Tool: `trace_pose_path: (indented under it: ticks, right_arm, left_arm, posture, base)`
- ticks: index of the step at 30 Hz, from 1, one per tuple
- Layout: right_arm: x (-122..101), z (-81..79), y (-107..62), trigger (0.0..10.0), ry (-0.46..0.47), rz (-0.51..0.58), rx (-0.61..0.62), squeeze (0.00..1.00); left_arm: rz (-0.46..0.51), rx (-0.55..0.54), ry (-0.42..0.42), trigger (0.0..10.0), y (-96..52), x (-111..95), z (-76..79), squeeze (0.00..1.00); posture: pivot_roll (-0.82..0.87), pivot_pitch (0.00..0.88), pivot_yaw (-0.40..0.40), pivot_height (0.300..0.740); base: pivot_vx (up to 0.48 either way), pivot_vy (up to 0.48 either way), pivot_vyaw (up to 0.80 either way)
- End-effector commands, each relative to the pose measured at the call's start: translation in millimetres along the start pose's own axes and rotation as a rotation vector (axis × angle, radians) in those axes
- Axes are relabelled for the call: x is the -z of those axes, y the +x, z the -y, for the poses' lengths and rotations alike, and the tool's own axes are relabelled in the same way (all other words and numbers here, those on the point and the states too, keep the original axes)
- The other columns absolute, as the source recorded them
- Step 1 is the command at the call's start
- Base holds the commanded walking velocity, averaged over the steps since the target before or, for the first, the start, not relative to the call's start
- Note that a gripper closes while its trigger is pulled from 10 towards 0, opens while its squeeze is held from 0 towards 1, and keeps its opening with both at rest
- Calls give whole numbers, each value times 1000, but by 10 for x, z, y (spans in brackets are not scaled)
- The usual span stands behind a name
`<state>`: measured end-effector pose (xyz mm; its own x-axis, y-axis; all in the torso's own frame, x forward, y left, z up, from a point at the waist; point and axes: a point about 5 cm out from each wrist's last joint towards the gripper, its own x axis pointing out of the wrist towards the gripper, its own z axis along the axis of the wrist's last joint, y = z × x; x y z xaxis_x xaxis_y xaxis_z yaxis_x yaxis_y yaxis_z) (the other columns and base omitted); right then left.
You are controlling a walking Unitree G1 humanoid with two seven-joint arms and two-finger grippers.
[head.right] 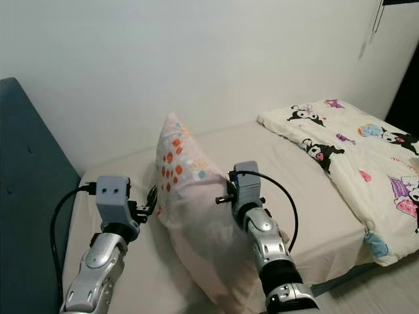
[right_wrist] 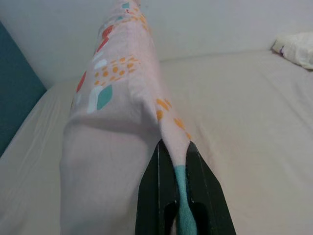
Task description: Clean up the room
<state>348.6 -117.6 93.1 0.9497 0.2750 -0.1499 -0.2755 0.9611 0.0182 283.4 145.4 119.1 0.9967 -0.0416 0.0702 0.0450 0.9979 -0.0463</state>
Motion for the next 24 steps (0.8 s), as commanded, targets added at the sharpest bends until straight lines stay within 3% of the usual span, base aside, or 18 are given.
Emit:
trace_pose_path:
  ticks: [1, 15, 24]
  right_arm:
    - [-115, -1, 10, 10000, -24, 75, -1, 0]
    - [-81, 10, 8, 10000, -47, 63, 5, 0]
    - [-74, 9, 7, 10000, -69, 61, 8, 0]
  left_arm:
    - [-23, -18, 8, 10000, -18, 42, -43, 0]
    - [-27, -17, 17, 10000, 0, 42, -25, 0]
    - [-25, -17, 17, 10000, 3, 36, -24, 0]
  posture:
    - [-90, 0, 29, 720]
    - [-88, 0, 33, 720]
    - [-89, 0, 36, 720]
  base:
    - [0, 0, 0]
    - [0, 0, 0]
    - [0, 0, 615]
